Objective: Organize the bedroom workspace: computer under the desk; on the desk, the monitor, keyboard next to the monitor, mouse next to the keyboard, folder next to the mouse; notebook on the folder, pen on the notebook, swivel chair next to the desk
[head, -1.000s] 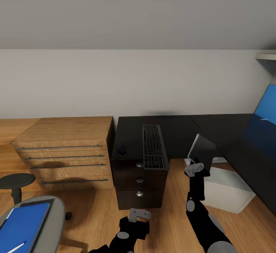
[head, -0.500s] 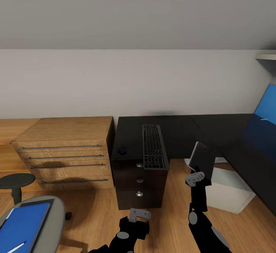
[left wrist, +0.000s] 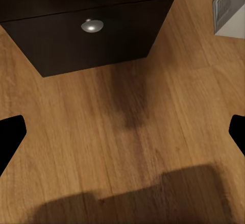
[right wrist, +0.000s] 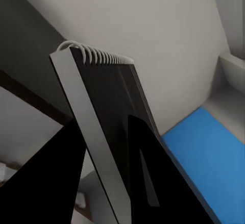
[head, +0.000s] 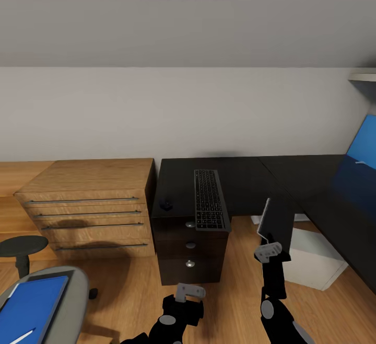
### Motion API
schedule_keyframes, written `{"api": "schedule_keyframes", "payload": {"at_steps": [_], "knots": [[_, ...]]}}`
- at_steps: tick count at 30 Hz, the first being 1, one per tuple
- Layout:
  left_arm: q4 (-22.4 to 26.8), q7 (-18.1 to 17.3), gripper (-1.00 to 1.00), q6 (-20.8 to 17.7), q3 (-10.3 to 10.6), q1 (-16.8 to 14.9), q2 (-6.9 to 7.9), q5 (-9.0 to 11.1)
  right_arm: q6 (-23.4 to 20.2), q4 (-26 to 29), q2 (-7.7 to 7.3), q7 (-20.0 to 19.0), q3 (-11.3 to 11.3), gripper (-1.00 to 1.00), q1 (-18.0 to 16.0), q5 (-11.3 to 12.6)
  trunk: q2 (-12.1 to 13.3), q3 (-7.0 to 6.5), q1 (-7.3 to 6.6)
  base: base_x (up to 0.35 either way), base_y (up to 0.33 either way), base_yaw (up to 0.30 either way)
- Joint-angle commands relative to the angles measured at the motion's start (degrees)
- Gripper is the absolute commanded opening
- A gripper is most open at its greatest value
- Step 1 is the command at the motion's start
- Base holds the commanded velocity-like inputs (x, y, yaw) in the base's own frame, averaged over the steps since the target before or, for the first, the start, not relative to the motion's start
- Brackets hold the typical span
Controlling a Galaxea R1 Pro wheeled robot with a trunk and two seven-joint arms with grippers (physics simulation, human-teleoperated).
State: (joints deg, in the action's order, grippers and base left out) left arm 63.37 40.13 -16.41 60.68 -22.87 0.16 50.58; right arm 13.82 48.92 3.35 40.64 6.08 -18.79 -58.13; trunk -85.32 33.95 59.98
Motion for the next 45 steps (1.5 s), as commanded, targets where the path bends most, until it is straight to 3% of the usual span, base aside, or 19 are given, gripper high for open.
{"api": "schedule_keyframes", "payload": {"at_steps": [1, 7, 13, 20, 23, 25, 27, 33, 37, 45], "knots": [[0.05, 0.39, 1.0, -0.15, 0.13, -0.07, 0.02, 0.22, 0.41, 0.04, 0.08, 0.27, 0.32, -1.0, -0.03, -0.26, -0.03, 0.05, 0.0, 0.0, 0.0, 0.0], [0.07, 0.39, 1.0, -0.16, 0.13, -0.07, 0.02, 0.22, 1.24, 0.19, 0.02, 1.25, 0.14, -1.0, -0.02, -0.33, -0.03, 0.05, 0.0, 0.0, 0.0, 0.0], [0.08, 0.39, 1.0, -0.15, 0.08, -0.07, 0.02, 0.16, 4.9, 1.17, 0.1, 5.56, -0.06, -1.0, -0.02, -0.08, -0.03, 0.05, 0.0, 0.0, 0.0, 0.0], [0.08, 0.39, 1.0, -0.13, 0.1, -0.07, 0.02, 0.14, 10.6, 1.71, -0.19, 7.12, -0.42, -1.0, -0.07, -1.12, -0.03, 0.05, 0.0, 0.0, 0.0, 0.0], [0.09, 0.39, 1.0, -0.14, 0.11, -0.07, 0.02, 0.14, 11.13, 3.39, -0.76, 7.21, -0.44, -1.0, -0.1, -1.89, -0.03, 0.05, 0.0, 0.0, 0.0, 0.0], [0.09, 0.39, 1.0, -0.16, 0.08, -0.07, 0.02, 0.09, 11.32, 10.48, -1.11, 7.31, -0.21, -1.0, -0.11, -1.96, -0.03, 0.05, 0.0, 0.0, 0.0, 0.0], [0.09, 0.39, 1.0, -0.17, 0.09, -0.07, 0.02, 0.09, 11.35, 12.56, -1.13, 7.36, -0.11, -1.0, -0.11, -1.67, -0.03, 0.05, 0.0, 0.0, 0.0, 0.0], [0.09, 0.39, 1.0, -0.19, 0.14, -0.07, 0.02, 0.05, 11.5, 16.48, -1.17, 7.3, -0.03, -1.0, -0.11, 6.33, -0.03, 0.05, 0.0, 0.0, 0.0, 0.0], [0.09, 0.39, 1.0, -0.18, 0.14, -0.07, 0.02, 0.05, 11.5, 16.36, -1.37, 4.67, -0.09, -1.0, -0.11, 8.48, -0.03, 0.05, 0.0, 0.0, 0.0, 0.0], [0.09, 0.39, 1.0, -0.18, 0.14, -0.07, 0.02, -0.03, 11.28, 16.3, -1.87, -4.84, -0.1, -1.0, 0.13, 8.33, -0.03, 0.05, 0.0, 0.0, 0.0, 0.0]]}}
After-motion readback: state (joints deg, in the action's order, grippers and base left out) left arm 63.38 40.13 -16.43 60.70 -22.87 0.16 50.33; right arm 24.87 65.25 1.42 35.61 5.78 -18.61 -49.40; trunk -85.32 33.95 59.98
